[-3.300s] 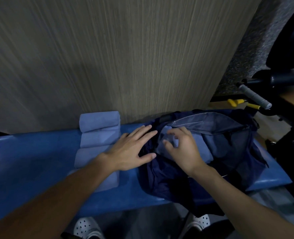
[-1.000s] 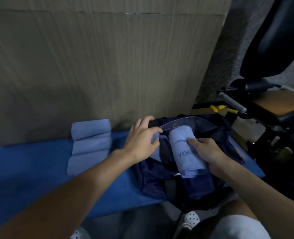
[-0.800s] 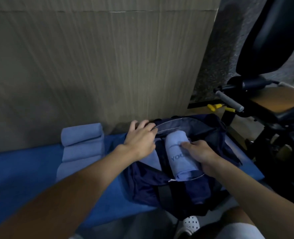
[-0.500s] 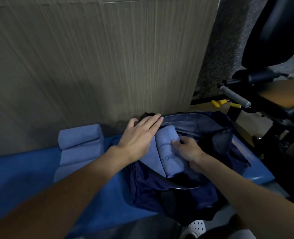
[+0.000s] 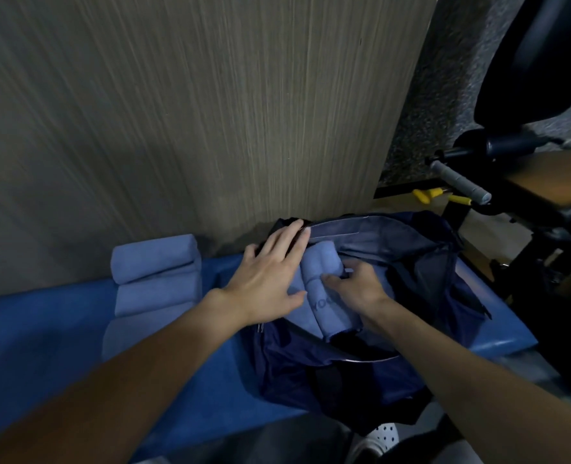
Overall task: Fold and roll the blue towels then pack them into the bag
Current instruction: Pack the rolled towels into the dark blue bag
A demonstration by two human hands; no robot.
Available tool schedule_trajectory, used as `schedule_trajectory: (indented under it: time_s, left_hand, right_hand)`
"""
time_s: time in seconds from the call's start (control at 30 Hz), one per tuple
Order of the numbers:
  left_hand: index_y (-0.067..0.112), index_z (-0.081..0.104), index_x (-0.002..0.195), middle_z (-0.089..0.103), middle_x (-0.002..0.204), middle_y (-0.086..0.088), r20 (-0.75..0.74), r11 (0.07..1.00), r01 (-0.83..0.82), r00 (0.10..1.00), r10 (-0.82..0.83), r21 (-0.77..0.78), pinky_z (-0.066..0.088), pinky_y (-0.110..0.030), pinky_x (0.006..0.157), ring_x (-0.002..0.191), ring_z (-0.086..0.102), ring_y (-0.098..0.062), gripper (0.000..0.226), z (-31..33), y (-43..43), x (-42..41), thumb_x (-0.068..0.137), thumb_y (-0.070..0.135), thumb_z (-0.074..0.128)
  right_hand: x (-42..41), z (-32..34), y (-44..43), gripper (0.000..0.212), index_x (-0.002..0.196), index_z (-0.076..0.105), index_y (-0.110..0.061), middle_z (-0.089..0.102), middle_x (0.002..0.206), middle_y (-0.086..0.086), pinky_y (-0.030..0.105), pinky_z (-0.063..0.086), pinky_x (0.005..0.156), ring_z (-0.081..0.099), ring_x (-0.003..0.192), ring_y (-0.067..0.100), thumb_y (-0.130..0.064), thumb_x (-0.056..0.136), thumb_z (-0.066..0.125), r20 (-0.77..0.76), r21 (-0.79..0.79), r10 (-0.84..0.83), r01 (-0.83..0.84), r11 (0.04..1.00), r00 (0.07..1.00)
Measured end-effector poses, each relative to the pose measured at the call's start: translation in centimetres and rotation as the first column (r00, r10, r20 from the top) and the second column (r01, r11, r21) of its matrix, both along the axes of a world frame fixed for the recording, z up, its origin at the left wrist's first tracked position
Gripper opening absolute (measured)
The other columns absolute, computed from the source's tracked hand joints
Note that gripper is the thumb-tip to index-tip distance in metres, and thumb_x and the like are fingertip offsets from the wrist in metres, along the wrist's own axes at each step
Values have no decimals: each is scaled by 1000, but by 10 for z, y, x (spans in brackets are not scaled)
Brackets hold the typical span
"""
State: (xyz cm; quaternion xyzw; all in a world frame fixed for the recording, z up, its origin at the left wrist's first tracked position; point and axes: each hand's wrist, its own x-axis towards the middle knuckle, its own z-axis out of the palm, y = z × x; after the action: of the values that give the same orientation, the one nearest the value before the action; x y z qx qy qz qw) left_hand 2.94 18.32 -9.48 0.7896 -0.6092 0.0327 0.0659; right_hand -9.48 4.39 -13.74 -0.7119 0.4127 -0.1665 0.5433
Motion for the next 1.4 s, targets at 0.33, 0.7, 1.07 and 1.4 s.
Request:
schedule_trajectory:
  time_s: [0.33, 0.7, 1.07, 1.4]
  left_hand:
    - [16, -8, 155, -34, 155, 12, -12, 998, -34, 999, 34, 54, 4, -57, 118, 146, -22, -10, 114, -25, 11, -6, 76, 72, 52]
    - [16, -18, 153, -41, 151, 13, -66, 994, 32, 997, -25, 104, 0, -56, 119, 144, -26, -7, 129, -25, 19, -1, 68, 79, 58]
    - [18, 8, 156, -10, 163, -4, 59, 993, -44, 998, 38, 107, -4, -43, 121, 148, -18, -15, 114, -43, 27, 7, 70, 89, 32]
    - [29, 24, 152, 32, 154, 2, 1, 985, -8, 1000, 8, -170, 27, -41, 113, 141, 30, -18, 62, -20, 73, 15, 96, 55, 33]
  right_hand:
    - [-5, 0, 12, 48, 118, 44, -11, 50, 98, -2, 15, 39, 64, 50, 81, 9, -26, 83, 75, -42, -189, -49, 40, 981, 998]
    - [-6, -11, 20, 51, 116, 55, -13, 47, 115, 2, 27, 40, 88, 44, 106, 19, -38, 78, 77, -150, -448, -19, -51, 893, 988]
    - [-13, -14, 25, 74, 139, 46, -27, 34, 148, -7, 39, 28, 109, 30, 133, 21, -48, 76, 75, -320, -497, 200, -343, 797, 926]
    - [-9, 26, 63, 33, 112, 63, -16, 50, 112, -5, 23, 41, 91, 48, 107, 12, -28, 83, 74, 16, -519, 202, -165, 839, 979]
